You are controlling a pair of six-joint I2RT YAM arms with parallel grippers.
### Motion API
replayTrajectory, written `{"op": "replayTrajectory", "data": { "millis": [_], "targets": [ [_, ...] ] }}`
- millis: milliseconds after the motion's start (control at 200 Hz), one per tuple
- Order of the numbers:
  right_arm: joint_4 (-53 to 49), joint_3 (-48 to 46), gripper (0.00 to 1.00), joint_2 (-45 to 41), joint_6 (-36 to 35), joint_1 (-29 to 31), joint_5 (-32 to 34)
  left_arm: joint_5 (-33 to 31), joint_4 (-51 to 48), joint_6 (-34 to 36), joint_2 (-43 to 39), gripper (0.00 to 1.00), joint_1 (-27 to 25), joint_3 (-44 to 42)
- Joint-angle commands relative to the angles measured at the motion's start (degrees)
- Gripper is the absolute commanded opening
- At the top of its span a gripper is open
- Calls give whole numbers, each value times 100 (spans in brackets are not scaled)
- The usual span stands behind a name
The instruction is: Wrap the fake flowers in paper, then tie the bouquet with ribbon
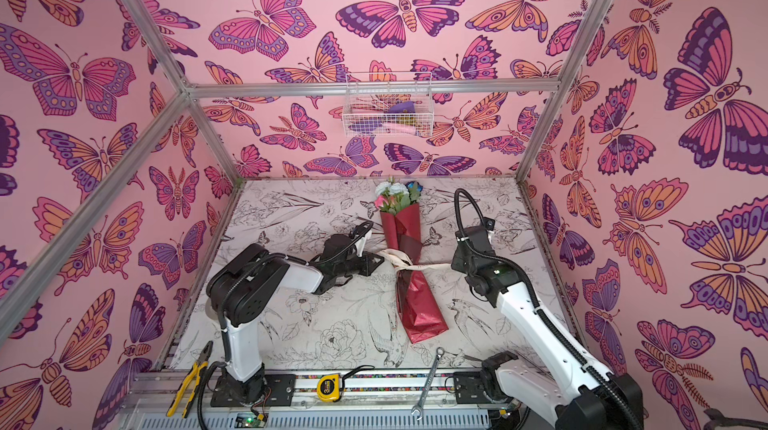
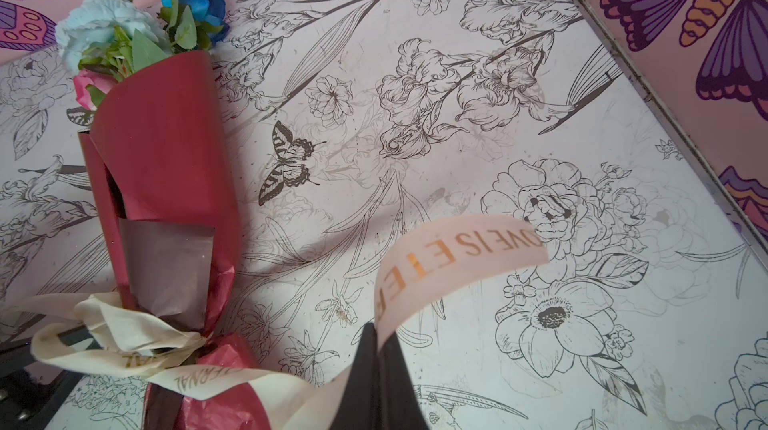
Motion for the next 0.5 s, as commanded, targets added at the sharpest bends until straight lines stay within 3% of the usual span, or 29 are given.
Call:
{"op": "replayTrajectory", "data": {
  "millis": [0, 496],
  "targets": [
    [-92, 110, 0, -35, 82, -33, 187, 282, -163, 537, -257, 0, -31, -229],
    [-447, 22, 0, -340, -121, -347, 496, 361, -226, 1101, -773, 0, -247, -664]
  ]
}}
